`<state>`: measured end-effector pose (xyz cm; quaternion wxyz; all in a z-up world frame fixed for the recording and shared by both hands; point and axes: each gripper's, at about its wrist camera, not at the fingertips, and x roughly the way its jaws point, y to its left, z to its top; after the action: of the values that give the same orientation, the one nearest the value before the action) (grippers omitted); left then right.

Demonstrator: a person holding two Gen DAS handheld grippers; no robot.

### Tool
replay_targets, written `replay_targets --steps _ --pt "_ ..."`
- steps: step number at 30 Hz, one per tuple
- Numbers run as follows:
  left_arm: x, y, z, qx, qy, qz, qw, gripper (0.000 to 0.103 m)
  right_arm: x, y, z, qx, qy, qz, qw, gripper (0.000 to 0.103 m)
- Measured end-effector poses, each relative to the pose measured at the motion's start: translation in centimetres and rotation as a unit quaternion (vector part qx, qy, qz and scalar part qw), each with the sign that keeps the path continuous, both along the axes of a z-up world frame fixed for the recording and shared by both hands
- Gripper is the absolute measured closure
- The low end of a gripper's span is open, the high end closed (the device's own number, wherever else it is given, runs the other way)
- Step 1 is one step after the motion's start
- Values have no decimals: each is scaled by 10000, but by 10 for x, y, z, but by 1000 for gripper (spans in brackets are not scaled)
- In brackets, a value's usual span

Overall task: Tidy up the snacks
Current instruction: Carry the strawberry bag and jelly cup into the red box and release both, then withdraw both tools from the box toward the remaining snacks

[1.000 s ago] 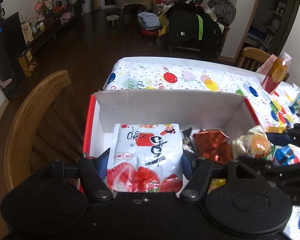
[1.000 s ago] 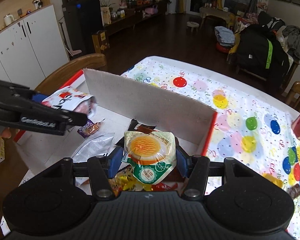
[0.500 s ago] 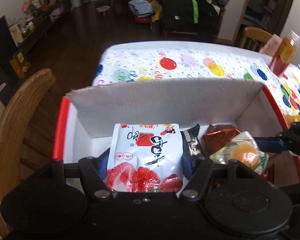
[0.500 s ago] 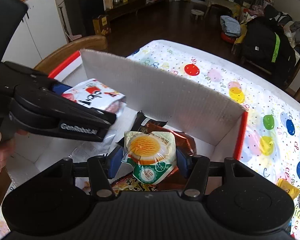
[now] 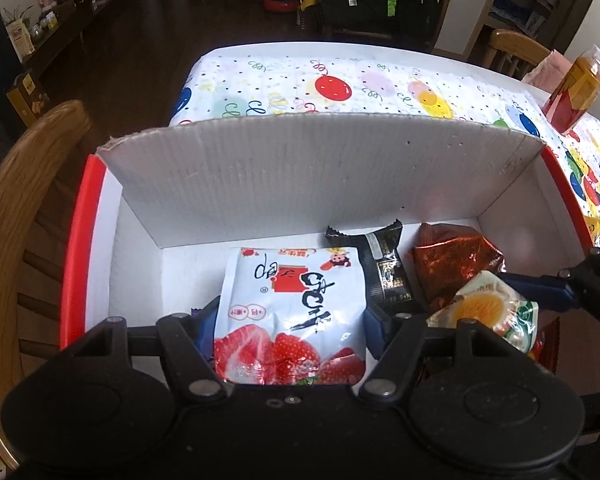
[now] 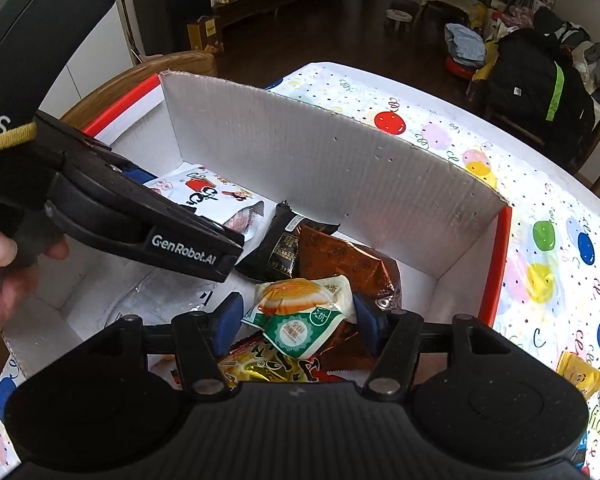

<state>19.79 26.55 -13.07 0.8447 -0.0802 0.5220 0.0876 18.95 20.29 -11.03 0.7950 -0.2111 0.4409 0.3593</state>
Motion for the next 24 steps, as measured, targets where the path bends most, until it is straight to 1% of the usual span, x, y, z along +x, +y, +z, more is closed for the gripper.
replay_targets --steps 4,8,9,11,17,18,19,20,24 --pt "-2 -1 3 18 -64 5 10000 35 -1 -4 3 45 22 -37 10000 43" --pt "-7 -7 16 81 -292 -13 9995 22 -5 -8 9 114 -40 -20 9999 39" --pt "-9 -8 19 132 -341 -17 9993 21 -6 -10 11 125 -52 -30 9999 39" --pt "-12 -11 25 199 -404 -27 9990 21 -8 -15 15 175 -42 -78 9998 39" --pt "-25 -11 41 187 -578 49 9981 21 -14 -33 32 461 -4 -243 9986 39" --pt "-28 -12 44 200 -609 55 9979 21 -16 -36 36 506 -19 -253 9984 37" --pt "-32 -13 46 199 -634 60 9978 21 -18 -40 40 543 -52 -271 9981 32" --pt "-35 -15 48 199 -668 70 9975 20 -20 -43 44 595 -95 -293 9978 30" --pt "-50 -22 60 252 -834 62 9962 19 -27 -57 60 808 -120 -356 9960 29"
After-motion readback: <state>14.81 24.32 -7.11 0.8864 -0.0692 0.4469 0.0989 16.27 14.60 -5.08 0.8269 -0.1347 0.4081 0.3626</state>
